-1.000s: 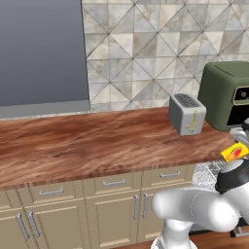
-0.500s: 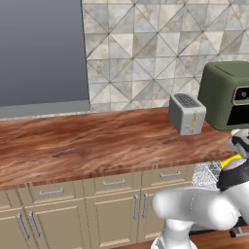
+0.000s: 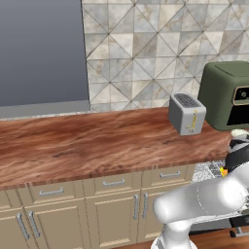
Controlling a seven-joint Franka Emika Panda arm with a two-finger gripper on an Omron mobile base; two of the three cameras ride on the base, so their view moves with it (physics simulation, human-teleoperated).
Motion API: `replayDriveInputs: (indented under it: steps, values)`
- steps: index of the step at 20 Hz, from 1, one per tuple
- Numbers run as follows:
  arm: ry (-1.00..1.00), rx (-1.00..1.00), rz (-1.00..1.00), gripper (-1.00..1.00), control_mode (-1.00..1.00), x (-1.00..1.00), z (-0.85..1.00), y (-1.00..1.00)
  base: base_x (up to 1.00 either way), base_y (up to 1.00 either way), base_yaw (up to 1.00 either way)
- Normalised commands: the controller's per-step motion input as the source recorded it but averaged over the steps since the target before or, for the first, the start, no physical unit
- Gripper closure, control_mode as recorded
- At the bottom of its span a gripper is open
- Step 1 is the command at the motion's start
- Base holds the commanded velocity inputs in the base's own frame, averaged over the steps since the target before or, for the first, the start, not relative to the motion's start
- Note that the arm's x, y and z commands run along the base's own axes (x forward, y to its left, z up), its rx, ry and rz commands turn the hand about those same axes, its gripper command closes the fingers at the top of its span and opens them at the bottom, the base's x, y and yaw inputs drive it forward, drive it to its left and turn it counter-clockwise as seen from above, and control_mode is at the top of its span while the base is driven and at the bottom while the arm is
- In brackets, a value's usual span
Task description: Pick up the cup and bowl from the counter, place them in the dishwasher, and close the dishwasher door.
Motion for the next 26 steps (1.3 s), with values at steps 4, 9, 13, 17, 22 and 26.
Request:
replayDriveInputs:
  steps: [4,9,13,17,22,26]
  values:
    - [0.00,0.27,0.00,1.00,-1.00,0.00,-0.42,-0.65,0.00,0.00,0.00]
    - [0.00,0.15,0.00,1.00,-1.00,0.00,-0.44,-0.49,0.00,0.00,0.00]
    - [0.00,0.01,0.00,1.00,-1.00,0.00,-0.54,-0.24,0.00,0.00,0.00]
    - [0.02,0.00,0.00,1.00,-1.00,0.03,-0.58,-0.10,0.00,0.00,0.00]
    - [0.03,0.00,0.00,1.00,-1.00,0.12,-0.53,-0.13,0.00,0.00,0.00]
    - [0.02,0.00,0.00,1.00,-1.00,0.19,-0.41,-0.25,0.00,0.00,0.00]
